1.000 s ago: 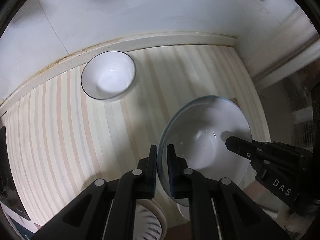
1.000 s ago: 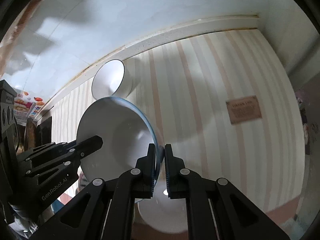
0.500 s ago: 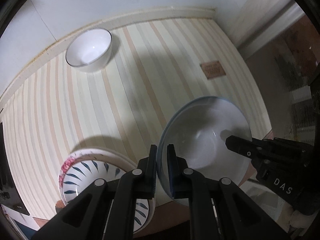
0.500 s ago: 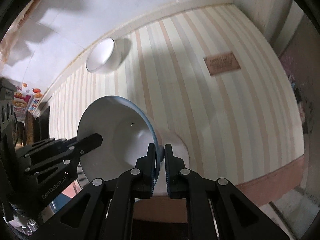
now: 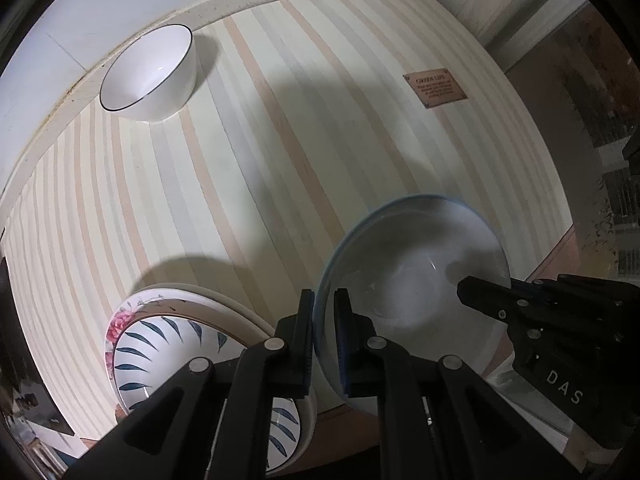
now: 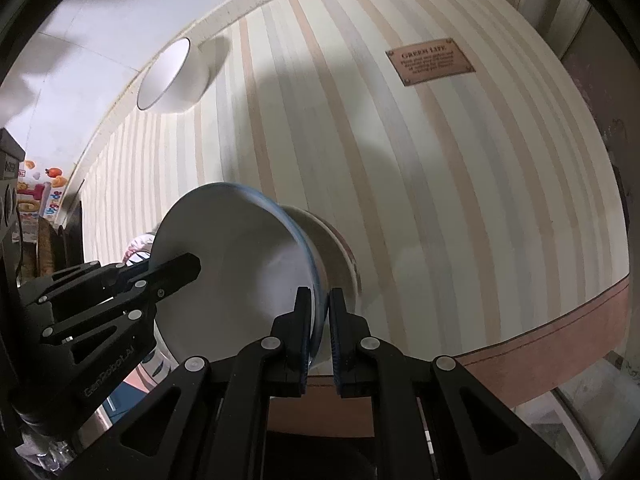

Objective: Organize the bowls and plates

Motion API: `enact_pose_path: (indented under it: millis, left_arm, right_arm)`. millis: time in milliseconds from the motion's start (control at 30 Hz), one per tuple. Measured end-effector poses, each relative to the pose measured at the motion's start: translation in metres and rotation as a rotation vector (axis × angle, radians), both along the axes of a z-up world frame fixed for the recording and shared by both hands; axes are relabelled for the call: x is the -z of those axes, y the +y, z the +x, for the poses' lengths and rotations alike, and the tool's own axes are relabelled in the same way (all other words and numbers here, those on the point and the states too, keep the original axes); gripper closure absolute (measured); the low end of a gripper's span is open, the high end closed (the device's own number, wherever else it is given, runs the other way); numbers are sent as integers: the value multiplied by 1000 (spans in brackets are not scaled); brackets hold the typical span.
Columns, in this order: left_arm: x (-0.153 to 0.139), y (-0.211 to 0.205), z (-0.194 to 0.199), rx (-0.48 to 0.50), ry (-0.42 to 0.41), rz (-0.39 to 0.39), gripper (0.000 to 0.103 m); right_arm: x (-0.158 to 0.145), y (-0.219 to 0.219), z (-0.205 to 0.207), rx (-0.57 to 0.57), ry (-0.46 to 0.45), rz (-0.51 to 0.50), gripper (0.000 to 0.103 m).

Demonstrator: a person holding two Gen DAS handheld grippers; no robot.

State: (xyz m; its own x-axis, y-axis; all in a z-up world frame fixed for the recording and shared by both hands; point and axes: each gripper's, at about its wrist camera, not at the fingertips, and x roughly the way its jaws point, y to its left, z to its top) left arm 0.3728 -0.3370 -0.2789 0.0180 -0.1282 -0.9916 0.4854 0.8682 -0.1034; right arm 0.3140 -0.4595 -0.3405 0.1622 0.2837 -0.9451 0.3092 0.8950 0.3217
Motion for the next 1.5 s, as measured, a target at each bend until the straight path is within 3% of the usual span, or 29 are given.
enact_pose_path:
  millis: [467,700,767,833,933,1167,1367,1400,1433,1467,1500]
  left_arm:
    - [11,-5,-7,28,-11,53,94]
    - [-22,16,8,-23,-38,-6,94]
    - [-38,30,24,-78,-56,-41,93]
    - [-52,51,47,-161,-82,-68,85]
    - [-60,86,92,-299,-119,-93,82]
    - [-20,159,186,-581,-23,-168,82]
    - [20,172,228,-642,80,-228,82]
    - [25,169,233,-634,83,-222,82]
    - [27,166,235,-627,84,-215,83]
    - [29,164,236,-619,80,-208,83]
    - [34,162,241,-601,74,-207,88]
  right_arm:
    - [3,3,11,-73,57,-41,86]
    - [-18,-7,23,-67,53,-23,86]
    - [-34,-11,37,-54,23,-5,85]
    - [-47,-12,58,-53,-8,12,83]
    - [-63,-5,109,-55,-82,37,65]
    - [-44,46,226,-109,-174,5,64]
    - [-5,78,293,-137,-142,6,65]
    - [1,81,297,-139,-137,9,66]
    - [6,86,301,-142,-130,9,75]
    - [13,91,305,-147,-124,11,90]
    - [18,94,309,-152,-116,7,94]
